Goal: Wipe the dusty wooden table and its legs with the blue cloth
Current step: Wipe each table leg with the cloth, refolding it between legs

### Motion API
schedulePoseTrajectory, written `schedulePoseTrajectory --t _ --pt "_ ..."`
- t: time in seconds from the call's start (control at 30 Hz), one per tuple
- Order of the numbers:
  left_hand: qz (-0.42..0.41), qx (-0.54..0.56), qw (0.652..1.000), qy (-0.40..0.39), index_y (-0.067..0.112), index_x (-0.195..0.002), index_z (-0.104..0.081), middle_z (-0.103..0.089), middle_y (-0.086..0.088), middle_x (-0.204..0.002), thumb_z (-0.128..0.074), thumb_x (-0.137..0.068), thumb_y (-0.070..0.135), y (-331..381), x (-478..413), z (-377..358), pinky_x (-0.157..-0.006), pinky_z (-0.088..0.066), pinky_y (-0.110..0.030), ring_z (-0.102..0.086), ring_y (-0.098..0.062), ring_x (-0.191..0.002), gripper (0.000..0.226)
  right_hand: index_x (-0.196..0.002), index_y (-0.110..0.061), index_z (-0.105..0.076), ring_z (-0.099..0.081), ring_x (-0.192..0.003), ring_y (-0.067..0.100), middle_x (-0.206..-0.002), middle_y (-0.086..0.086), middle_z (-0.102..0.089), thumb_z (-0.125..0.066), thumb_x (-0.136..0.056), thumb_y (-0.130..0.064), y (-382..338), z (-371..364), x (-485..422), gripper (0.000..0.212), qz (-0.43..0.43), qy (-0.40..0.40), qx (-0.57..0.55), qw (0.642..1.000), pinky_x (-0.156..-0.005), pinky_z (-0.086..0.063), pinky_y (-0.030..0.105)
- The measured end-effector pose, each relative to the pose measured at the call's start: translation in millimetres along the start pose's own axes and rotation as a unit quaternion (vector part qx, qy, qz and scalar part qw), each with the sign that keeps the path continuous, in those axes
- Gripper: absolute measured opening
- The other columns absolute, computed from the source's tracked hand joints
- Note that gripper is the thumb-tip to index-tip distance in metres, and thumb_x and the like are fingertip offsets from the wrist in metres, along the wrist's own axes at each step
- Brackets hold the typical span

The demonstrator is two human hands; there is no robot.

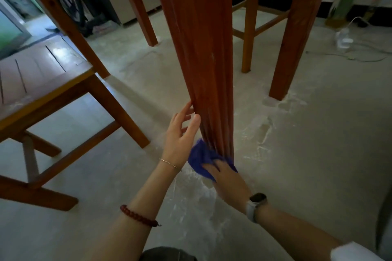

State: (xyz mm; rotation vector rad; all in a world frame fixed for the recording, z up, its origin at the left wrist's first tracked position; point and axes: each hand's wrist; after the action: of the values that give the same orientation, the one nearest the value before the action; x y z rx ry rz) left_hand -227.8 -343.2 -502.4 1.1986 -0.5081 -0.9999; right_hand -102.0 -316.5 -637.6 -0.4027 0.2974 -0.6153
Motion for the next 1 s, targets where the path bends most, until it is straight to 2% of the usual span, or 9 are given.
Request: schedulePoseTrajectory --t 0.07,0.13,0.27,0.37,0.53,0.63,0.83,0.9,1.0 --pt "0.004 -0.015 1.000 0.001 0.029 -0.130 -0.040 -0.050 0.002 -0.122 -0.046 -0.093 0.024 -2.7 1.8 5.1 -0.078 -0.040 0.002 -0.049 -0.004 -0.108 0.037 -0.138 -0.019 -0.035 -0.043 -0.120 0.027 -0.136 0.008 -0.039 -0.046 -0.088 -0.009 15.2 -6.4 13.8 0.052 -0.076 -0.123 -0.030 0.989 -0.094 -0.040 0.032" --pt "0.021 -0.041 0.999 0.009 0.023 -0.131 -0.042 -0.047 0.001 -0.123 -0.047 -0.093 0.021 -7.0 1.2 10.5 -0.073 -0.041 0.002 -0.048 -0.005 -0.105 0.039 -0.135 -0.018 -0.040 -0.048 -0.114 0.027 -0.131 0.009 -0.045 -0.048 -0.086 -0.009 21.7 3.8 22.1 0.051 -0.111 -0.112 -0.078 0.984 -0.095 -0.040 0.030" --pt "0.083 -0.052 0.995 0.011 0.020 -0.132 -0.041 -0.047 -0.004 -0.131 -0.049 -0.092 0.021 -15.0 -1.9 16.9 -0.074 -0.041 -0.012 -0.049 -0.008 -0.104 0.040 -0.121 -0.017 -0.051 -0.061 -0.077 0.017 -0.107 0.007 -0.053 -0.048 -0.079 -0.025 -0.3 37.9 22.0 0.043 -0.007 0.096 -0.054 0.994 -0.064 -0.046 0.014" --pt "0.076 -0.018 0.996 -0.036 0.019 -0.135 -0.038 -0.044 -0.003 -0.136 -0.048 -0.093 0.018 -11.4 -1.1 13.0 -0.085 -0.042 -0.016 -0.045 -0.008 -0.111 0.044 -0.123 -0.018 -0.046 -0.050 -0.081 0.015 -0.110 0.006 -0.042 -0.039 -0.089 -0.030 -7.2 52.3 5.3 0.037 0.077 0.198 -0.012 0.977 -0.063 -0.044 0.014" --pt "0.088 -0.044 0.993 -0.064 0.022 -0.139 -0.032 -0.036 -0.002 -0.142 -0.048 -0.093 0.022 -15.1 0.8 16.5 -0.096 -0.039 -0.026 -0.042 -0.016 -0.124 0.049 -0.130 -0.022 -0.044 -0.053 -0.103 0.029 -0.124 0.012 -0.048 -0.038 -0.096 -0.025 -2.8 43.1 -4.7 0.035 -0.152 -0.097 -0.017 0.983 -0.086 -0.043 0.036" --pt "0.163 -0.110 0.978 -0.072 0.019 -0.137 -0.035 -0.040 -0.006 -0.141 -0.051 -0.092 0.026 -26.4 1.1 24.4 -0.099 -0.040 -0.032 -0.044 -0.022 -0.124 0.048 -0.128 -0.027 -0.045 -0.054 -0.105 0.027 -0.126 0.005 -0.048 -0.042 -0.092 -0.024 4.4 38.3 10.0 0.036 -0.122 -0.155 0.055 0.979 -0.086 -0.040 0.030" --pt "0.201 -0.110 0.953 -0.196 0.018 -0.134 -0.040 -0.046 -0.006 -0.136 -0.045 -0.092 0.039 -26.9 10.5 23.1 -0.096 -0.037 -0.029 -0.047 -0.018 -0.119 0.048 -0.138 -0.027 -0.031 -0.052 -0.115 0.009 -0.127 -0.007 -0.051 -0.061 -0.087 -0.022 -4.6 86.0 9.3 0.060 -0.118 -0.043 -0.319 0.939 -0.096 -0.042 0.020" --pt "0.271 0.002 0.941 -0.203 0.018 -0.136 -0.036 -0.045 -0.005 -0.137 -0.043 -0.085 0.051 -22.9 12.0 22.0 -0.101 -0.038 -0.036 -0.045 -0.021 -0.121 0.061 -0.142 -0.024 -0.021 -0.046 -0.116 0.006 -0.126 -0.010 -0.044 -0.065 -0.084 -0.013 -9.0 100.5 9.4 0.074 -0.166 -0.011 -0.399 0.902 -0.095 -0.039 0.017" --pt "0.365 0.173 0.888 -0.220 0.012 -0.135 -0.036 -0.047 -0.006 -0.132 -0.035 -0.086 0.052 -21.2 13.3 16.3 -0.100 -0.039 -0.040 -0.045 -0.025 -0.123 0.063 -0.137 -0.022 -0.033 -0.045 -0.115 0.008 -0.124 -0.008 -0.045 -0.064 -0.084 -0.013 -10.6 109.1 12.2 0.062 -0.228 -0.002 -0.466 0.855 -0.093 -0.039 0.022"
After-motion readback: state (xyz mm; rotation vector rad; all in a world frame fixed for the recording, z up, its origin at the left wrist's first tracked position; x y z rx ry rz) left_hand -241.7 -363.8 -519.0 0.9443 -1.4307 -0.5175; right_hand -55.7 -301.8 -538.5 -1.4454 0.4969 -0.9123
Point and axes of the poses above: each hand's wrist, its own x-axis away from the middle knuckle, its own z-axis out of the back of the hand, y = z × x
